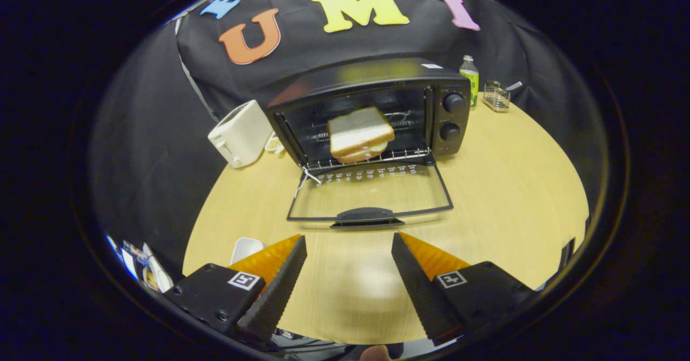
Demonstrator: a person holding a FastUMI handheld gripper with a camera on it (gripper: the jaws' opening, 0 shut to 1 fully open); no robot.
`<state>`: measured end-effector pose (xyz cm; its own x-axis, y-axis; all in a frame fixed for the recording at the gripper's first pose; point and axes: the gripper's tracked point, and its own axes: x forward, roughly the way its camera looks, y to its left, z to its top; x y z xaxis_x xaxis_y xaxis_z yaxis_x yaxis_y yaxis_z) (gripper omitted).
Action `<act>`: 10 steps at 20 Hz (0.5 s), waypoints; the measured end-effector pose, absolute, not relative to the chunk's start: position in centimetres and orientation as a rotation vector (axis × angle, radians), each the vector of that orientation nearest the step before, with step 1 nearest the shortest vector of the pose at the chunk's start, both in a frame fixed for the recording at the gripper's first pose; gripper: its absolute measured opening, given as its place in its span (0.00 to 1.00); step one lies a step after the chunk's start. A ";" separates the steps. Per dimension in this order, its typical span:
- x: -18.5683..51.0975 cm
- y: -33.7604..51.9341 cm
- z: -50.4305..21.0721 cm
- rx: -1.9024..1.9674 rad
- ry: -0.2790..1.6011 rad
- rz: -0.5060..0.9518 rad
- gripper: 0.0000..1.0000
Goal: Open the toaster oven, put the food inside, and close the toaster oven door.
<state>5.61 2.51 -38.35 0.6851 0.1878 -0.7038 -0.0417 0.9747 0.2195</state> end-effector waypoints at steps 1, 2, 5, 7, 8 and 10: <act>5.9 2.2 -39.3 0.171 0.818 0.122 1.00; 6.2 2.0 -40.2 0.155 0.823 0.118 1.00; 7.6 1.5 -42.3 0.123 0.832 0.104 1.00; 8.3 1.3 -43.6 0.115 0.846 0.088 1.00; 8.6 1.4 -44.2 0.118 0.851 0.081 1.00; 9.3 1.5 -45.4 0.112 0.860 0.072 1.00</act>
